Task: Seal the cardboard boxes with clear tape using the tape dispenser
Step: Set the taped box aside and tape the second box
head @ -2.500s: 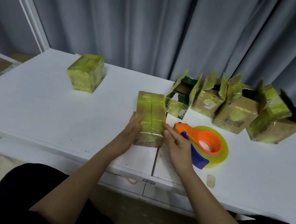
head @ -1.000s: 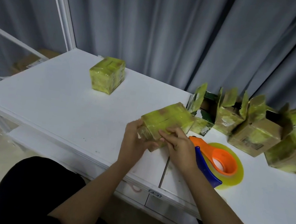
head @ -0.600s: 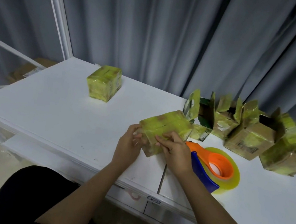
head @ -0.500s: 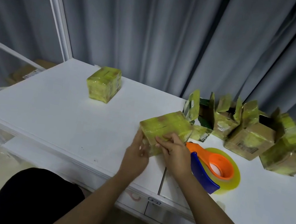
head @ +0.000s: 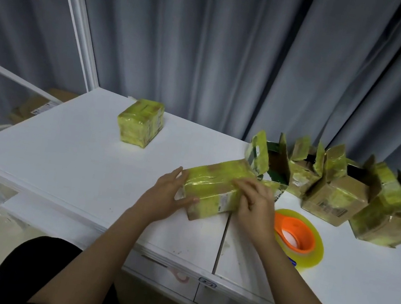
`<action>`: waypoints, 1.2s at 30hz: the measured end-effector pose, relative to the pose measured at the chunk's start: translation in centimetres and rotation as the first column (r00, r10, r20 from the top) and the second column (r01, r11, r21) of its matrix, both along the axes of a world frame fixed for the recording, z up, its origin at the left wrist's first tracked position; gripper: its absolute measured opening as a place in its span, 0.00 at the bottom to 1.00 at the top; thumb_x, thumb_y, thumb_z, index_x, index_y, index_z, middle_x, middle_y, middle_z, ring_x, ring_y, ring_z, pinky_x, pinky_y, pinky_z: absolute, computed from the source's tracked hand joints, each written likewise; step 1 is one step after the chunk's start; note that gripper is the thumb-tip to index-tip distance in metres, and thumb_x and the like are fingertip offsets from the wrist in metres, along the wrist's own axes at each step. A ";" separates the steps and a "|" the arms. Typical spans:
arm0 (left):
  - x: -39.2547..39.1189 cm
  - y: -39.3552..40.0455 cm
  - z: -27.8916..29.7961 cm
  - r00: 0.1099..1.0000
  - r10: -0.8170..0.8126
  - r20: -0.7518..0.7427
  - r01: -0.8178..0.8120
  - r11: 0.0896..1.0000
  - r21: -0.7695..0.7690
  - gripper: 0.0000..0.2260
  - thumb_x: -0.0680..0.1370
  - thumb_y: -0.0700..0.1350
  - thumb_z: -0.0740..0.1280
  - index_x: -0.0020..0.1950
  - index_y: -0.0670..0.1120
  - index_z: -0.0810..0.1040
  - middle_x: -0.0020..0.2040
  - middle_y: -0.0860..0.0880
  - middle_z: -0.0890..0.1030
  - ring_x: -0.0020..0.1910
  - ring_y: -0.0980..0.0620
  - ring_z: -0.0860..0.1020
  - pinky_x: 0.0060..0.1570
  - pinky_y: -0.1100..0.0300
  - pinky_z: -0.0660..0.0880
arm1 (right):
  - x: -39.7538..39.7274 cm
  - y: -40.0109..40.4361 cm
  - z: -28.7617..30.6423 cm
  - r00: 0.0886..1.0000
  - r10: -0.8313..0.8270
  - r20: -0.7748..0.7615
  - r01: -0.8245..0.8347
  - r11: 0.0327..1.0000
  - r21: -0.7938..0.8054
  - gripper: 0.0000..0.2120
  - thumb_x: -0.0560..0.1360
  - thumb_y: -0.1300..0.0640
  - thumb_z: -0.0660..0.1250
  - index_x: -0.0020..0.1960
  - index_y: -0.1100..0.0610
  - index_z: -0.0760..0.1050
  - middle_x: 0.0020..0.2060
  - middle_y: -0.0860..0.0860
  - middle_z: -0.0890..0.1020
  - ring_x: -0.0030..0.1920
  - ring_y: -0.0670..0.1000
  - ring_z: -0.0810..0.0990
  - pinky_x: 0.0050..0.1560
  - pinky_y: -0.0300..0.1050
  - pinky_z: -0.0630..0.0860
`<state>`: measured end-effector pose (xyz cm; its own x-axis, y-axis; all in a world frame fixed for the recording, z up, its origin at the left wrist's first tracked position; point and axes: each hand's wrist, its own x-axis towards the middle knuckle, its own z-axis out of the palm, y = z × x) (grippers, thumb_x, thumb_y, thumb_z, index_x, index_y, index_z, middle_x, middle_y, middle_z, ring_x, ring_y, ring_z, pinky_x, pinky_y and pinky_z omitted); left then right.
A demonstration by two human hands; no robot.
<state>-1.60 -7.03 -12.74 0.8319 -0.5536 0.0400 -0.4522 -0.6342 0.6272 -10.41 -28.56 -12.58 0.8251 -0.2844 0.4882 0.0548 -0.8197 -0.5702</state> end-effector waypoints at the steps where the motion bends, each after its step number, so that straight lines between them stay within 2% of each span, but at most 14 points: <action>1: 0.1 0.6 0.2 1.000 0.006 0.010 -0.007 0.999 0.039 0.34 0.76 0.60 0.63 0.77 0.51 0.55 0.78 0.49 0.53 0.76 0.47 0.54 0.71 0.55 0.55 | 0.4 -0.3 0.1 0.996 -0.084 -0.007 0.084 0.996 0.001 0.18 0.77 0.65 0.63 0.64 0.53 0.78 0.62 0.51 0.76 0.60 0.53 0.70 0.62 0.47 0.67; 3: 0.5 2.1 0.5 0.997 0.022 0.080 -0.029 0.996 0.086 0.30 0.77 0.59 0.62 0.77 0.51 0.58 0.78 0.50 0.54 0.75 0.46 0.56 0.71 0.53 0.59 | 0.9 -0.3 0.6 0.991 -0.075 -0.106 0.088 0.989 0.122 0.18 0.79 0.55 0.64 0.69 0.52 0.72 0.63 0.51 0.75 0.62 0.53 0.71 0.62 0.45 0.66; 6: 1.3 4.4 0.3 0.955 0.065 0.288 -0.100 0.989 0.110 0.20 0.80 0.46 0.63 0.72 0.50 0.68 0.72 0.45 0.64 0.65 0.42 0.66 0.57 0.46 0.73 | 0.8 1.1 1.4 0.989 0.081 -0.127 -0.011 0.879 0.477 0.13 0.79 0.55 0.64 0.64 0.50 0.72 0.45 0.51 0.79 0.47 0.53 0.78 0.47 0.43 0.74; 8: 1.3 5.0 0.2 0.920 0.169 0.353 -0.202 0.978 0.057 0.20 0.79 0.38 0.62 0.69 0.50 0.71 0.65 0.43 0.68 0.57 0.41 0.70 0.42 0.50 0.75 | 0.6 1.8 1.5 0.994 0.083 -0.074 -0.035 0.863 0.504 0.12 0.80 0.59 0.62 0.61 0.49 0.72 0.39 0.56 0.78 0.44 0.56 0.79 0.44 0.48 0.74; 9: 1.0 4.8 0.2 0.917 0.223 0.330 -0.241 0.970 0.016 0.18 0.79 0.39 0.62 0.69 0.50 0.72 0.62 0.44 0.69 0.53 0.41 0.73 0.39 0.52 0.73 | 0.6 2.0 1.3 0.991 0.094 -0.090 -0.042 0.884 0.466 0.13 0.80 0.59 0.62 0.62 0.48 0.71 0.43 0.55 0.78 0.47 0.55 0.79 0.47 0.48 0.75; 12: -0.6 3.0 0.5 0.941 0.329 0.083 -0.315 0.937 -0.150 0.16 0.80 0.52 0.61 0.66 0.50 0.72 0.63 0.48 0.67 0.47 0.48 0.78 0.46 0.55 0.73 | 0.8 2.6 1.1 0.940 0.181 -0.290 -0.059 0.921 0.384 0.21 0.82 0.55 0.58 0.74 0.50 0.63 0.68 0.48 0.68 0.68 0.47 0.66 0.67 0.44 0.66; 17: -2.4 -0.4 0.5 0.973 0.220 -0.075 -0.233 0.927 -0.296 0.22 0.78 0.50 0.65 0.70 0.46 0.68 0.71 0.48 0.59 0.59 0.57 0.67 0.60 0.65 0.63 | -0.7 4.3 1.4 0.888 0.380 -0.258 -0.195 0.821 0.537 0.16 0.82 0.59 0.58 0.68 0.52 0.72 0.61 0.46 0.76 0.60 0.41 0.75 0.55 0.27 0.70; 19: -2.6 -1.6 0.2 0.984 0.167 -0.063 -0.178 0.938 -0.296 0.22 0.78 0.47 0.66 0.70 0.45 0.68 0.73 0.48 0.57 0.63 0.56 0.66 0.60 0.67 0.61 | -1.9 3.6 0.8 0.937 0.290 -0.195 -0.177 0.876 0.449 0.16 0.81 0.60 0.60 0.67 0.54 0.73 0.63 0.46 0.75 0.63 0.42 0.74 0.61 0.33 0.70; 22: -2.1 -3.1 0.2 0.994 0.103 -0.038 -0.109 0.952 -0.286 0.20 0.80 0.45 0.64 0.71 0.44 0.68 0.75 0.47 0.57 0.71 0.51 0.63 0.61 0.69 0.58 | -4.6 0.7 0.0 0.990 -0.055 -0.128 0.065 0.995 0.076 0.12 0.77 0.61 0.64 0.60 0.56 0.77 0.59 0.49 0.76 0.62 0.51 0.72 0.60 0.41 0.68; 24: -1.5 -4.1 0.3 0.998 0.059 -0.014 -0.061 0.963 -0.262 0.18 0.81 0.43 0.62 0.71 0.42 0.68 0.75 0.46 0.58 0.72 0.50 0.62 0.60 0.72 0.55 | -6.4 -1.2 -0.3 0.938 -0.306 -0.161 0.278 0.944 -0.176 0.14 0.72 0.55 0.68 0.56 0.57 0.75 0.53 0.53 0.77 0.55 0.58 0.73 0.53 0.48 0.68; 26: -0.9 -4.9 0.4 1.000 0.012 -0.001 -0.012 0.969 -0.248 0.17 0.81 0.42 0.61 0.70 0.42 0.69 0.75 0.45 0.60 0.73 0.48 0.61 0.62 0.72 0.53 | -7.3 -2.2 -0.3 0.785 -0.454 -0.421 0.357 0.887 -0.292 0.25 0.72 0.43 0.67 0.62 0.57 0.69 0.55 0.53 0.76 0.58 0.58 0.73 0.57 0.53 0.66; 29: -0.6 -5.8 0.6 0.998 -0.025 0.058 0.036 0.977 -0.212 0.15 0.81 0.41 0.60 0.68 0.42 0.73 0.74 0.44 0.63 0.73 0.47 0.63 0.64 0.69 0.55 | -7.3 -2.9 -0.9 0.649 -0.456 -0.609 0.291 0.888 -0.355 0.29 0.73 0.38 0.63 0.65 0.55 0.61 0.50 0.48 0.80 0.54 0.54 0.77 0.65 0.55 0.61; 33: -1.8 -6.4 1.5 0.957 0.001 0.289 0.036 0.991 -0.125 0.13 0.80 0.41 0.61 0.63 0.40 0.76 0.70 0.40 0.69 0.69 0.40 0.66 0.68 0.55 0.60 | -7.4 -3.9 -0.4 0.712 -0.440 -0.547 0.306 0.896 -0.323 0.19 0.73 0.44 0.63 0.58 0.54 0.67 0.41 0.48 0.81 0.46 0.54 0.80 0.62 0.52 0.61; 36: -3.9 -7.1 2.7 0.936 -0.084 0.342 0.138 0.981 -0.137 0.14 0.80 0.42 0.60 0.64 0.40 0.75 0.67 0.41 0.72 0.67 0.42 0.68 0.67 0.55 0.60 | -8.4 -4.7 0.4 0.792 -0.392 -0.469 0.311 0.919 -0.242 0.18 0.72 0.44 0.67 0.56 0.53 0.70 0.38 0.47 0.80 0.45 0.54 0.79 0.61 0.49 0.63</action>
